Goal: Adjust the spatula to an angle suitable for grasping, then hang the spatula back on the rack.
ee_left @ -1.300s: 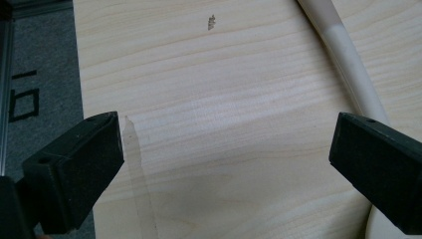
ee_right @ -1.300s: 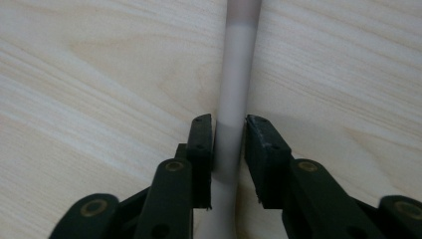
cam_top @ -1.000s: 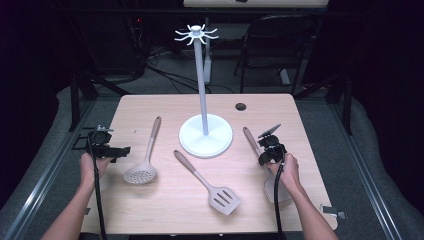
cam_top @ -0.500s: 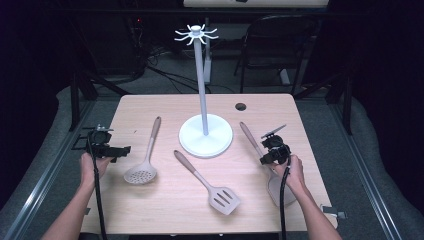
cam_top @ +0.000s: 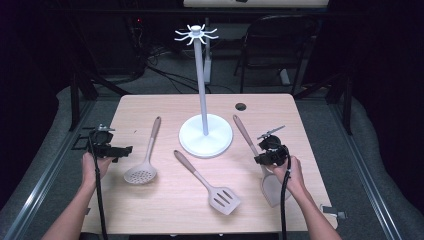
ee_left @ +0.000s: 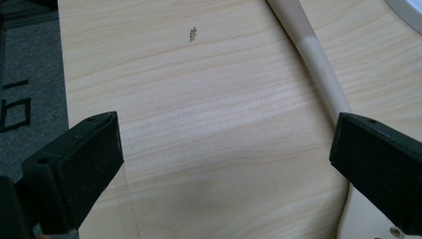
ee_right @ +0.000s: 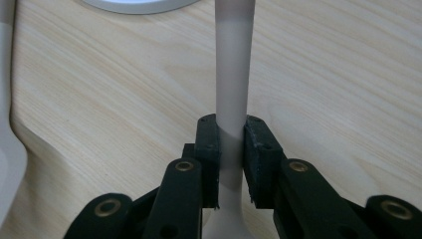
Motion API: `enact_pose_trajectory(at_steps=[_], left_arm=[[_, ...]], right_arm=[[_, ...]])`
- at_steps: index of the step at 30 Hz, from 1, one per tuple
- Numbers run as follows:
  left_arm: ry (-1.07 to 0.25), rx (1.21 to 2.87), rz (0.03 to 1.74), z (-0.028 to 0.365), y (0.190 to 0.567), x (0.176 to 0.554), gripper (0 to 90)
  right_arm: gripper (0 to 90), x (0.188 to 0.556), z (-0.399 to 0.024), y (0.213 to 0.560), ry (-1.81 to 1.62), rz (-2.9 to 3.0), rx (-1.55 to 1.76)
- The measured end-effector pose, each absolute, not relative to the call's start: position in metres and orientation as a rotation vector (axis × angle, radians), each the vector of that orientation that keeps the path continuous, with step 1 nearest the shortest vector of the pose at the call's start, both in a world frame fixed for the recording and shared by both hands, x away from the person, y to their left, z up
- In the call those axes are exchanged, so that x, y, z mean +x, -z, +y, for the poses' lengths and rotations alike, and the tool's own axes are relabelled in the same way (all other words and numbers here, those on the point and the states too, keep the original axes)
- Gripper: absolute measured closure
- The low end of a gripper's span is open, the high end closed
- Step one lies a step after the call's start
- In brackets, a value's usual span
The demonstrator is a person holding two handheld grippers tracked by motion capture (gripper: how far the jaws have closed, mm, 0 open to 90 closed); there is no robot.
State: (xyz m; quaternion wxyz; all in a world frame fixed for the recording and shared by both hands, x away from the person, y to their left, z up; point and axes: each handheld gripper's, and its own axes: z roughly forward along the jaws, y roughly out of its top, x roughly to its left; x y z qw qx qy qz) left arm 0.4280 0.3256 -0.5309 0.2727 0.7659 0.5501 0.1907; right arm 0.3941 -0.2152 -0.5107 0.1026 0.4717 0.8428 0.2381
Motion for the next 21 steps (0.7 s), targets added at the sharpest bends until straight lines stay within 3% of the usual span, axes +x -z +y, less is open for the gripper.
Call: enact_pose_trajectory(at_steps=[21], left_arm=[[-0.5,2.055,1.423,0.32,0.515,0.424,1.3]], right_arm=[[78.7,0.383,-0.194,0.495,-0.744,2.483,1.193]])
